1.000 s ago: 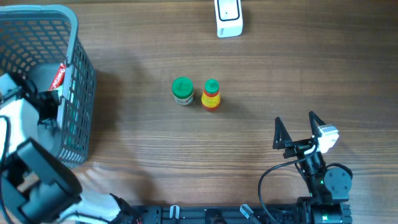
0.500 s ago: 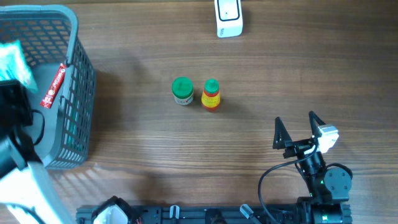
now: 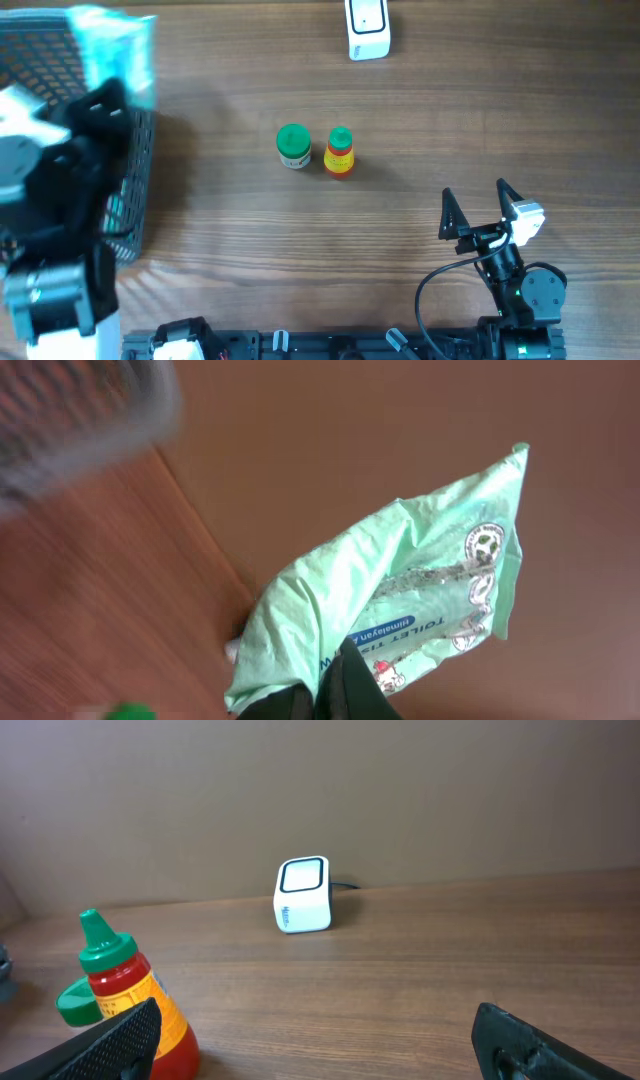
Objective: Scan the item barcode
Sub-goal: 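Carry the tissue pack out and lay it left of the jar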
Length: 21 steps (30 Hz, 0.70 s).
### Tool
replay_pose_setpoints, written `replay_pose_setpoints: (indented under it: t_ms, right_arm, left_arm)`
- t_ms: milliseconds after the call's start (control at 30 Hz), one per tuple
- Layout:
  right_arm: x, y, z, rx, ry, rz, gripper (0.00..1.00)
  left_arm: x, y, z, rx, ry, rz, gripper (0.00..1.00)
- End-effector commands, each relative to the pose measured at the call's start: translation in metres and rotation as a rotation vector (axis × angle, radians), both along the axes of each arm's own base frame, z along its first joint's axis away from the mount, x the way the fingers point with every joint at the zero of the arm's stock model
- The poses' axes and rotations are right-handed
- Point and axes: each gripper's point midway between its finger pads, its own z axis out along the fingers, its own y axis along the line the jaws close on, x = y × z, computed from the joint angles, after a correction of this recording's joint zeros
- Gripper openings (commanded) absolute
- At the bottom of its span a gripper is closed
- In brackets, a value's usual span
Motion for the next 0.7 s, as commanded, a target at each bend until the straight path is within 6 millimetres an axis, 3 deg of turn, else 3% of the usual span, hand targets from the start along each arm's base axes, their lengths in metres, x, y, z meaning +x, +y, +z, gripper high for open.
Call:
replay_pose_setpoints:
  t_ms: [0,100,167,367,500,533,667]
  right_arm:
    - [0.000,-0.001,0.002,0.006,-0.007,-0.006,1.00]
    - [0.000,-0.001,0.002,0.006,-0.007,-0.006,1.00]
    - [0.000,-0.001,0.002,0.006,-0.007,-0.006,1.00]
    - [0.000,-0.001,0.002,0.006,-0.007,-0.006,1.00]
    - [0.000,-0.001,0.002,0.007,-0.007,-0.006,1.00]
    - [0.000,-0.001,0.002,0.006,-0.007,-0.006,1.00]
    - [0.000,-0.001,0.002,0.007,-0.007,-0.006,1.00]
  left_arm:
    - [0.017,-0.046,-0.007,0.022,0.022,-0.139,0.04]
    - [0.034,-0.076,-0.038,0.060,0.123,-0.181,0.04]
    - [0.041,-0.084,-0.065,0.097,0.215,-0.160,0.04]
    - [0.055,-0.096,-0.158,0.106,0.535,-0.061,0.04]
    - [0.055,-0.097,-0.210,-0.017,0.721,0.054,0.04]
    - [0.054,-0.096,-0.231,-0.066,0.793,0.119,0.04]
    - [0.053,-0.093,-0.273,-0.092,0.915,0.223,0.04]
